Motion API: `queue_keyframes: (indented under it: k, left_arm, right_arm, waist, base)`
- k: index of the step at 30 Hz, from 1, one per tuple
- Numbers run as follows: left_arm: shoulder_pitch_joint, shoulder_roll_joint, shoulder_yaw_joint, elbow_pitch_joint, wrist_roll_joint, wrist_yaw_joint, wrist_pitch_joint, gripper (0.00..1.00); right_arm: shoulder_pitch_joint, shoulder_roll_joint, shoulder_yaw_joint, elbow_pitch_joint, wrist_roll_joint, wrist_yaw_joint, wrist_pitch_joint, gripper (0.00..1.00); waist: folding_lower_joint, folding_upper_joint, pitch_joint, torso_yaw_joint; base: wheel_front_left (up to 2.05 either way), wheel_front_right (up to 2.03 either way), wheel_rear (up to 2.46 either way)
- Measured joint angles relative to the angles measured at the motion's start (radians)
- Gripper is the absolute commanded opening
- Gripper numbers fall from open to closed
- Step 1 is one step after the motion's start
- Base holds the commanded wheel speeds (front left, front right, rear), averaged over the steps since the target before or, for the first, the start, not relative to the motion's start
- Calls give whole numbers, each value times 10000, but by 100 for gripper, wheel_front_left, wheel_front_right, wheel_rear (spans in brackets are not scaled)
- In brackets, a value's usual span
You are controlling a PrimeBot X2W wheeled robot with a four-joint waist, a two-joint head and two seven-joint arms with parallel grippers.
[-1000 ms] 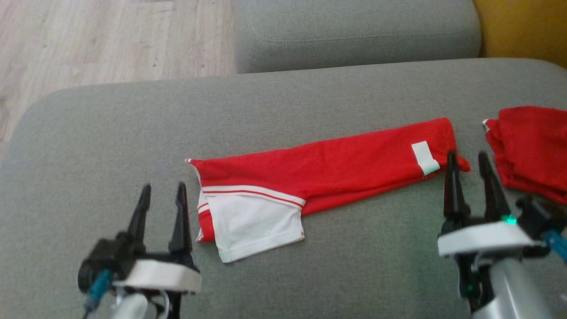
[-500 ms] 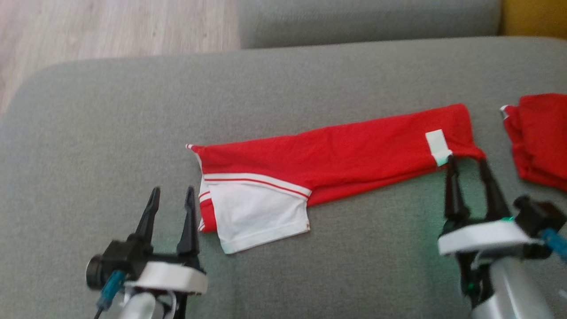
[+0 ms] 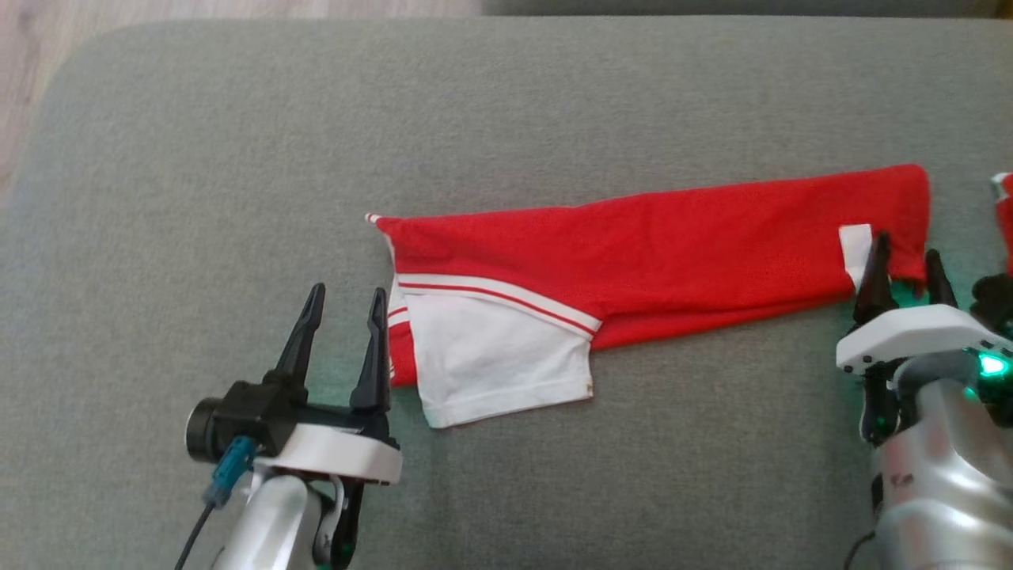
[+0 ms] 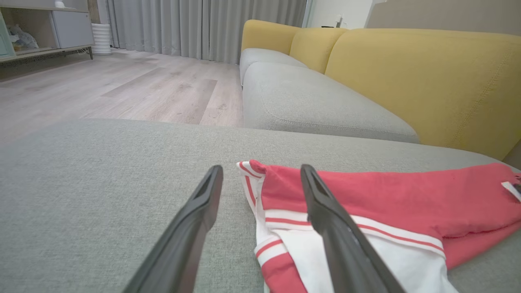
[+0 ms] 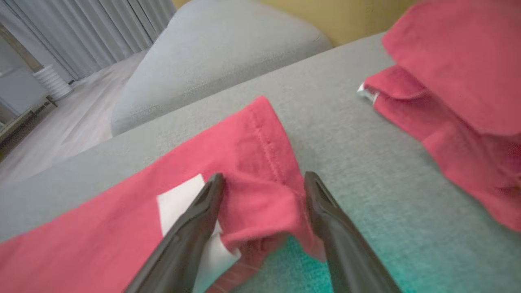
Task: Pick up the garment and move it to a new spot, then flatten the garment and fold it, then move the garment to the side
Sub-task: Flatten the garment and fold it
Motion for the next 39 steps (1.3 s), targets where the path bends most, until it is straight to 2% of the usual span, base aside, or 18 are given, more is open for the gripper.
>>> queue_keyframes:
  k: [6,10,11,12,13,18,22,26,30,34,39]
  left_arm:
    - [-114,-161,94,21,113,-90,0,100]
    - [-114,-178,257,69,182,-127,0,100]
    - [-114,-180,272,81,184,-127,0,100]
    - [-114,-184,278,86,186,-128,0,100]
    - [-115,-188,284,96,186,-130,0,100]
    - [-115,-198,322,130,274,-203,0,100]
    - [-109,-207,383,157,274,-213,0,100]
    - [-72,-209,596,169,274,-295,0,100]
    - [28,-215,627,167,274,-301,0,100]
    - [203,-219,717,132,274,-301,0,100]
    - [378,-219,980,77,276,-301,0,100]
  right_arm:
    - [-727,-2,-970,1473,-899,0,36,100]
    - [-1214,-82,-1202,2236,-1083,0,-67,100]
    - [-1304,-107,-1198,2406,-1101,0,-69,89]
    - [-1377,-128,-1191,2541,-1124,0,-100,32]
    - [-1458,-150,-1154,2671,-1124,0,-184,0]
    - [-1517,-73,-1039,2769,-1243,0,-268,0]
    - [-1220,31,-1350,2211,-1413,0,-268,0]
    - [-357,23,-2130,1124,-1964,0,-268,0]
    - [252,23,-2615,807,-2270,0,-268,0]
    - [315,27,-2274,612,-2151,0,-268,0]
    - [309,23,-1329,604,-1262,0,-268,0]
  waist:
    - [-2,0,194,205]
    - [-3,0,197,197]
    - [-3,0,193,183]
    - [-2,0,186,164]
    - [-2,0,173,142]
    - [-2,0,36,-23]
    - [-3,0,-183,-154]
    - [-3,0,-513,-346]
    - [-3,0,-805,-470]
    - [-3,0,-1107,-504]
    - [-3,0,-1405,-434]
  base:
    - [0,0,0]
    - [0,0,0]
    - [0,0,0]
    - [0,0,0]
    - [0,0,0]
    - [0,0,0]
    - [0,0,0]
    - [0,0,0]
    - [0,0,0]
    - [0,0,0]
    - [0,0,0]
